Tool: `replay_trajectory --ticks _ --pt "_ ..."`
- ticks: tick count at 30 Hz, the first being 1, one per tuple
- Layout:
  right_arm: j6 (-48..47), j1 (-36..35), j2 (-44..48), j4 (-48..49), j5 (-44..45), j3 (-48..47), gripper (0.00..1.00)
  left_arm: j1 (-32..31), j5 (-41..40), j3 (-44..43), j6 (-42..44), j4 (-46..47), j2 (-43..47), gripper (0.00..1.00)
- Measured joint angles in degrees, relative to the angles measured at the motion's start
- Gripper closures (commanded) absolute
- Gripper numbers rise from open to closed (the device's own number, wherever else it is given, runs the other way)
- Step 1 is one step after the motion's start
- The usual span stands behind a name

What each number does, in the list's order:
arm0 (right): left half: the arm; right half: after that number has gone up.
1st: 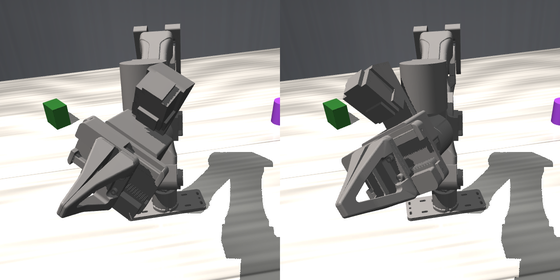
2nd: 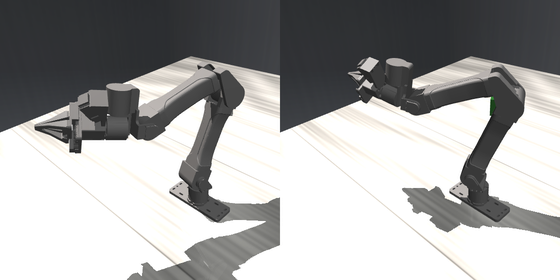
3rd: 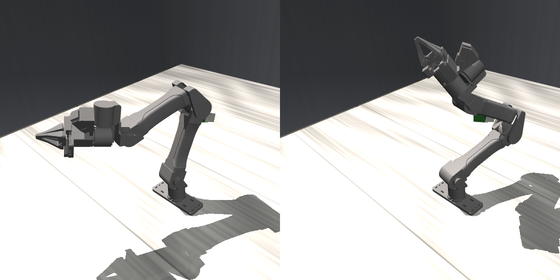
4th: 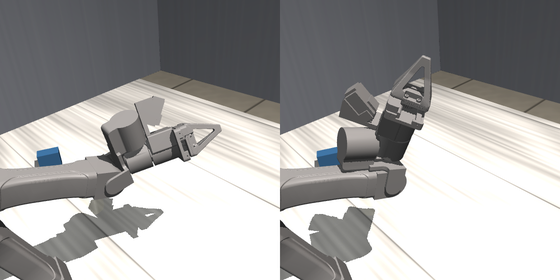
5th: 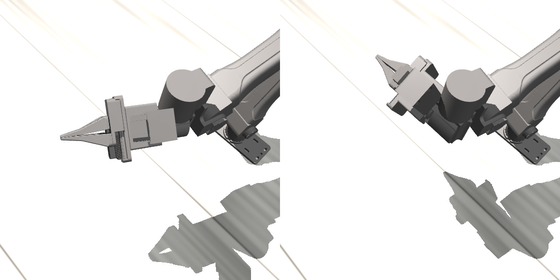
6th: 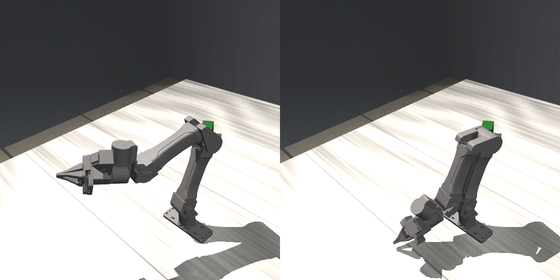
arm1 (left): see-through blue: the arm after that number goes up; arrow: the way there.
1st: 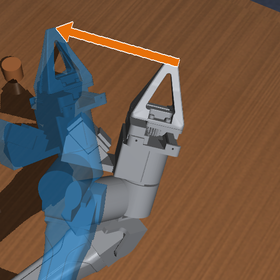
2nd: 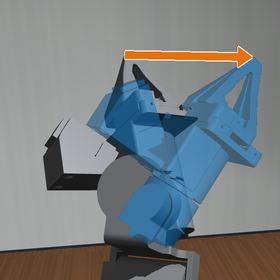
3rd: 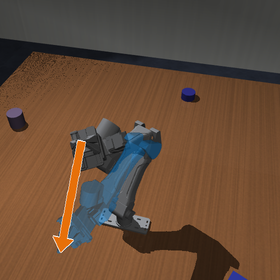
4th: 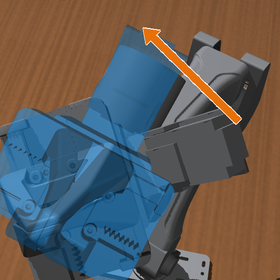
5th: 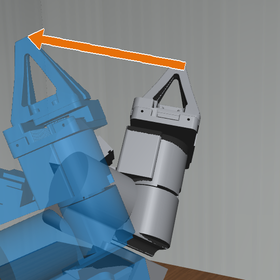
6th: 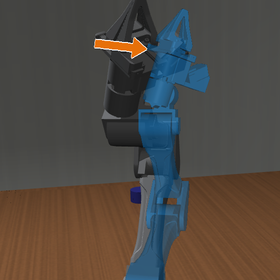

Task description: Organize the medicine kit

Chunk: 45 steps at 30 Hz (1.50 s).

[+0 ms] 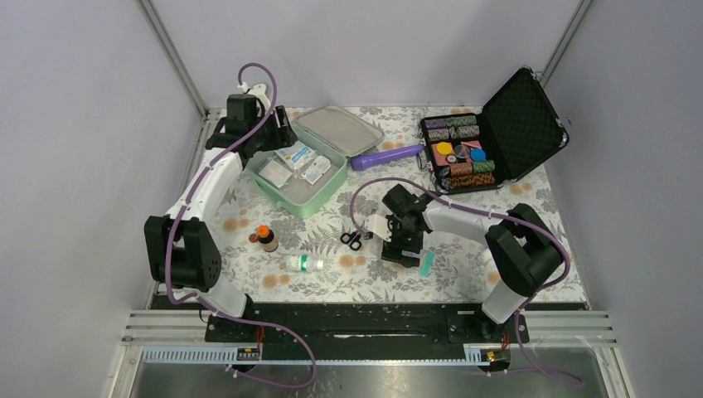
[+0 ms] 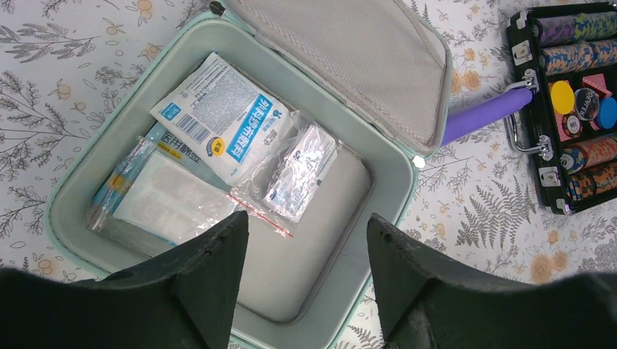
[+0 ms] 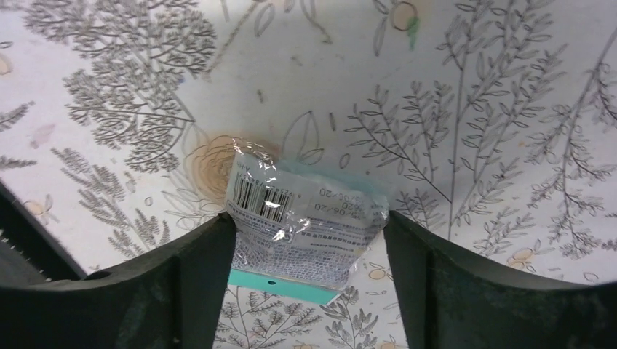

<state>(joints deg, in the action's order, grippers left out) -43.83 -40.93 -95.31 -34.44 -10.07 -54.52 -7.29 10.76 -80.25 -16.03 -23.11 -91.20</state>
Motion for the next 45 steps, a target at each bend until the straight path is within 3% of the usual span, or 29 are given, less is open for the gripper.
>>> replay_trajectory --ticks 10,18,26,30,39,45 --pt "1.7 0.7 -1.0 1.3 5.0 -2.5 0.45 -2.6 0.7 0.0 -0.5 0.0 0.1 0.39" --pt "8.5 7.2 -1.3 -1.6 0.9 -21.8 0.47 -1.4 7.0 0.1 -0.6 1.3 0.1 0.37" --pt "30.1 11.7 -5.7 3.4 -4.9 -42.2 0.44 -1.3 24.1 10.8 -0.3 22.0 4.6 0.35" --pt "40.1 13.4 -9.6 7.7 -7.6 -48.7 0.44 -3.6 30.1 11.3 1.3 29.8 4.9 0.34" --pt "58.0 17.5 -14.8 16.5 -15.1 -54.6 0.45 -9.5 36.7 6.4 6.7 35.7 0.5 0.35" --pt "63.0 18.1 -16.9 19.6 -18.1 -56.0 0.46 -10.7 36.6 3.1 7.6 36.6 -4.7 0.50"
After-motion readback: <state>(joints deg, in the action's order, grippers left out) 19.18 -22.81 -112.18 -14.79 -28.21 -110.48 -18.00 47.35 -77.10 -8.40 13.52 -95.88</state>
